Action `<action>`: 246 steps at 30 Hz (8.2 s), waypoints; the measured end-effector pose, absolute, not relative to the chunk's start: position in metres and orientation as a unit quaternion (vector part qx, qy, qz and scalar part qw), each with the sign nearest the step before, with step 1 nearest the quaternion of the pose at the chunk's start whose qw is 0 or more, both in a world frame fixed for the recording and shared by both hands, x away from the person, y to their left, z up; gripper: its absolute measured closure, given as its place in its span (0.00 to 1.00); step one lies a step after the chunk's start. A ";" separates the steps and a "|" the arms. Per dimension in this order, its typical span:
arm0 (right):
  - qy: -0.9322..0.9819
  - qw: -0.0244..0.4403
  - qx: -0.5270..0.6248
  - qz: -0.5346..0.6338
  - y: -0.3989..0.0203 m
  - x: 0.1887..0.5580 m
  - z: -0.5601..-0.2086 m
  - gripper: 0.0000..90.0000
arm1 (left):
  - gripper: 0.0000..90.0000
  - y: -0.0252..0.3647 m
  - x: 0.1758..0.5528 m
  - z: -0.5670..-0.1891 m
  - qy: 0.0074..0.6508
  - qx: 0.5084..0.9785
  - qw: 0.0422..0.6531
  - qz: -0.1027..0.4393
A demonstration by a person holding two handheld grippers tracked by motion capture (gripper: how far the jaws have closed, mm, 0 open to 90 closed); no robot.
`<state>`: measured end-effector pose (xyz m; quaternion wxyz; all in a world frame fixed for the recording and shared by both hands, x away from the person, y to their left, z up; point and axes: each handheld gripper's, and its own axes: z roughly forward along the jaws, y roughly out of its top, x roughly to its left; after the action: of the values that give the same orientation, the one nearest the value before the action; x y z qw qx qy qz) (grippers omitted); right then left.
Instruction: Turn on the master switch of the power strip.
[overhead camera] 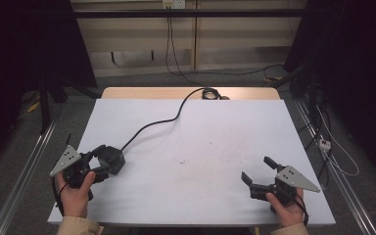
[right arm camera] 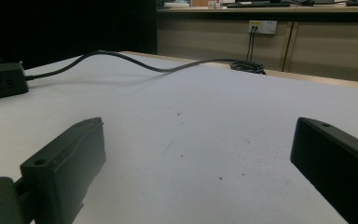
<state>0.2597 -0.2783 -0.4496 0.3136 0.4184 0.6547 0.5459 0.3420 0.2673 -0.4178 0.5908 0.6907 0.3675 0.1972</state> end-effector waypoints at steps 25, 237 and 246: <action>0.655 0.315 0.417 0.545 -0.277 0.260 -0.450 0.03 | 0.71 0.277 0.346 -0.415 0.380 0.701 0.565 0.211; 0.654 0.318 0.411 0.550 -0.275 0.260 -0.448 0.04 | 1.00 0.280 0.352 -0.437 0.424 0.722 0.503 0.216; 0.654 0.318 0.411 0.550 -0.275 0.260 -0.448 0.04 | 1.00 0.280 0.352 -0.437 0.424 0.722 0.502 0.217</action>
<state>0.2600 -0.2755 -0.4477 0.3179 0.4108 0.6543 0.5496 0.3520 0.2802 -0.4367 0.5025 0.7217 0.4237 0.2172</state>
